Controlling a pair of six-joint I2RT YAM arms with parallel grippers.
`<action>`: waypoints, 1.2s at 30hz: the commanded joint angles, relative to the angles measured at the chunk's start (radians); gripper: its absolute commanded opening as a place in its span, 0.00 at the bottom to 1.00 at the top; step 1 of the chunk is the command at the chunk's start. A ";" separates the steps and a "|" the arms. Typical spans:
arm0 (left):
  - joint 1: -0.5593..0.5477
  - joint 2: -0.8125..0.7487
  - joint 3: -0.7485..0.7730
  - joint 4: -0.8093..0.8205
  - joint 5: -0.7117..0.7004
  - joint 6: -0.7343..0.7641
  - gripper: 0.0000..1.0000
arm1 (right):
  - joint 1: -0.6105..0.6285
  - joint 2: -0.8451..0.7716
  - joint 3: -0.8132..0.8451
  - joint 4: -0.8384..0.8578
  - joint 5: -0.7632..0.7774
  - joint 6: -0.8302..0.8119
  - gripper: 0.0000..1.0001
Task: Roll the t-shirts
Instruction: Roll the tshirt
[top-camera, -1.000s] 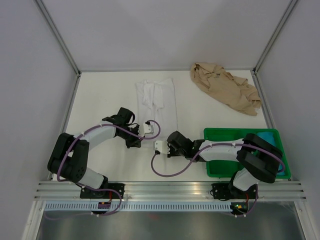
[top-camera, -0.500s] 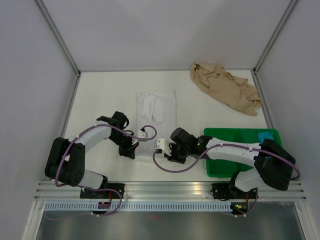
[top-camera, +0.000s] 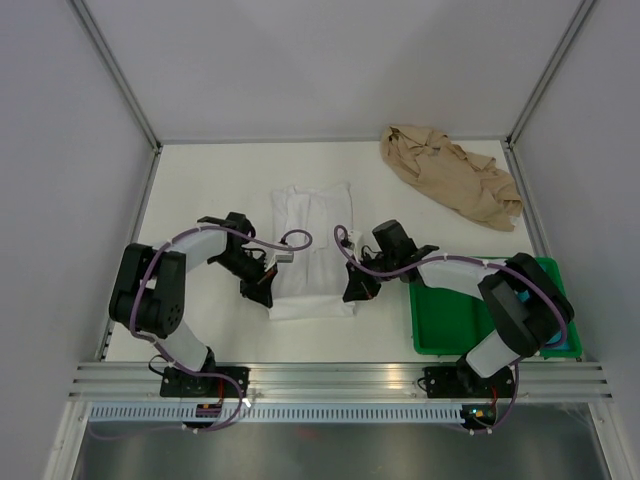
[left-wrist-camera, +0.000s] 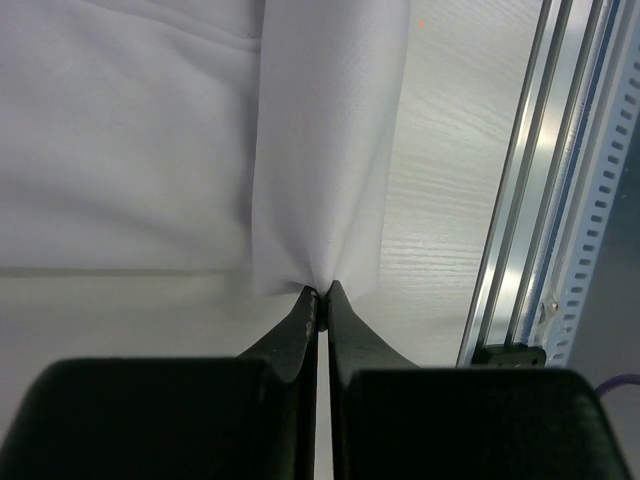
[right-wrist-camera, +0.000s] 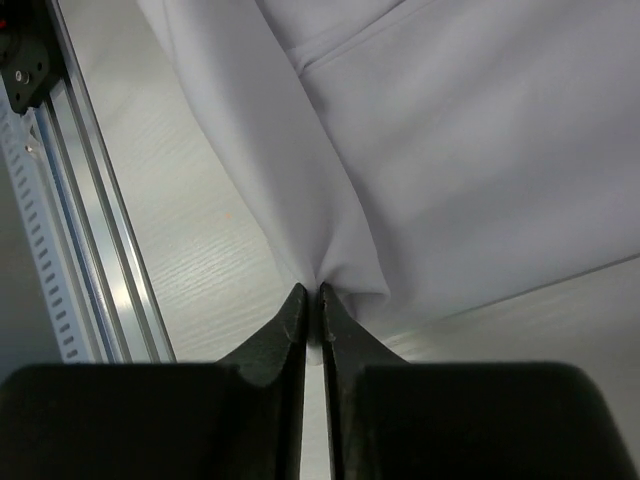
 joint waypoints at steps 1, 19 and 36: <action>0.014 0.050 0.035 0.000 0.024 -0.023 0.02 | -0.018 0.035 -0.015 0.064 -0.039 0.051 0.16; 0.016 0.098 0.070 0.007 0.026 -0.043 0.02 | -0.027 -0.077 -0.195 0.325 0.029 0.221 0.55; 0.016 0.138 0.081 0.112 -0.065 -0.173 0.02 | -0.041 -0.029 -0.252 0.334 0.210 0.374 0.10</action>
